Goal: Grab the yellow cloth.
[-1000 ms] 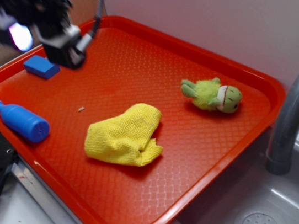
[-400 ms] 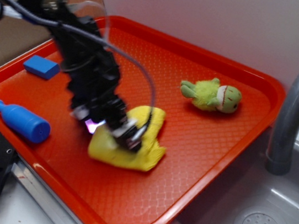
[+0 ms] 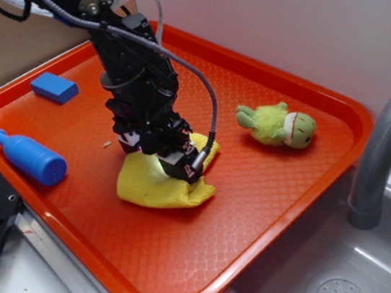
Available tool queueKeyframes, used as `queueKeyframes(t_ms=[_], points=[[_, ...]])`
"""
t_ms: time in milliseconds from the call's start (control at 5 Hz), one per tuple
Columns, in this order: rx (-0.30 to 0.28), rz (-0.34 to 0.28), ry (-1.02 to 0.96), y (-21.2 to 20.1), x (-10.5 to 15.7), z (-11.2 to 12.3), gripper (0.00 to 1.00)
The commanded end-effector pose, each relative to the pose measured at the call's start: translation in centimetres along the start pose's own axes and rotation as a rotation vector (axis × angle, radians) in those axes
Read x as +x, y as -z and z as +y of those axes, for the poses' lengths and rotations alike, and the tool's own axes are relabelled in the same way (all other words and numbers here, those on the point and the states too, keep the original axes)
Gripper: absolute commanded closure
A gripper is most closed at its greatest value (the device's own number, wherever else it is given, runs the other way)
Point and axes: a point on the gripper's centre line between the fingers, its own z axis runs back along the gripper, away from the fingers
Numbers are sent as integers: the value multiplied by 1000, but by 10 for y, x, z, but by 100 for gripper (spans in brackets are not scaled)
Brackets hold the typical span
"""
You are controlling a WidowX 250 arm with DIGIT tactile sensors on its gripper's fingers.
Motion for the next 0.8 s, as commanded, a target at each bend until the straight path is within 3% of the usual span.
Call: queueKeyframes(t_ms=[0,200,400,600], points=[[61,-42,139,-25,-18,-10,100],[106,-48,343,-79,-23,12,100],[134,-94,372,-133,1,51,100],[85,-64,196,-184,36,96,100]])
